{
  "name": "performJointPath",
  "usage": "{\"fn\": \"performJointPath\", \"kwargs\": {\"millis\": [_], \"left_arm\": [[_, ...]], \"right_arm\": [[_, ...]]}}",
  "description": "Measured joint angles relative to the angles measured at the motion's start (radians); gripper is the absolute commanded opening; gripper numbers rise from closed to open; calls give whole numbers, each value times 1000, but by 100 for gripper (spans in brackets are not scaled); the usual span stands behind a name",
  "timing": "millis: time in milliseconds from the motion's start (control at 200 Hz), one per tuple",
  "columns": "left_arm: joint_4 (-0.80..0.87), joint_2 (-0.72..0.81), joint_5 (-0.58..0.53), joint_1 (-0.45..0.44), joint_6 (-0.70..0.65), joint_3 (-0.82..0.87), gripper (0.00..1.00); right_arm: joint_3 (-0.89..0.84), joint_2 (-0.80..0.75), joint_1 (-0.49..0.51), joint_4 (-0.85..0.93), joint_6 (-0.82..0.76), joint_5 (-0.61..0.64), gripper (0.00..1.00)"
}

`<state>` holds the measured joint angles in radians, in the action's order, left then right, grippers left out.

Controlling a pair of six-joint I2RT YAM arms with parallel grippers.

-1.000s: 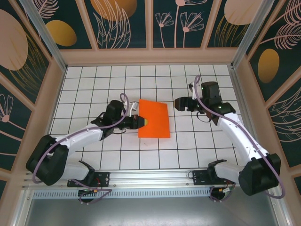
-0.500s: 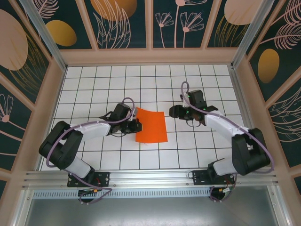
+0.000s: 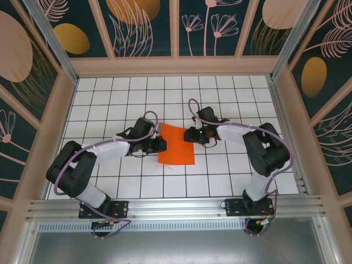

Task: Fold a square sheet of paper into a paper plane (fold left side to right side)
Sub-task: First fold in half a square sheet of paper at the center of the table.

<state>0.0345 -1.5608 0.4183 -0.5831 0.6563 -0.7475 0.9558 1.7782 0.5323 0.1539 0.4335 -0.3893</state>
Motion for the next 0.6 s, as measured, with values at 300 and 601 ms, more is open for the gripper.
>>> {"fn": "performJointPath", "kwargs": {"millis": [300,601], "left_arm": [[-55,0,55,0,45,-3,42],[-177,-3,135,-14,112,-3,58]], "right_arm": [[6,19,1,-1,0,6,44],[-21,18,0,-63,11,-10,45]]}}
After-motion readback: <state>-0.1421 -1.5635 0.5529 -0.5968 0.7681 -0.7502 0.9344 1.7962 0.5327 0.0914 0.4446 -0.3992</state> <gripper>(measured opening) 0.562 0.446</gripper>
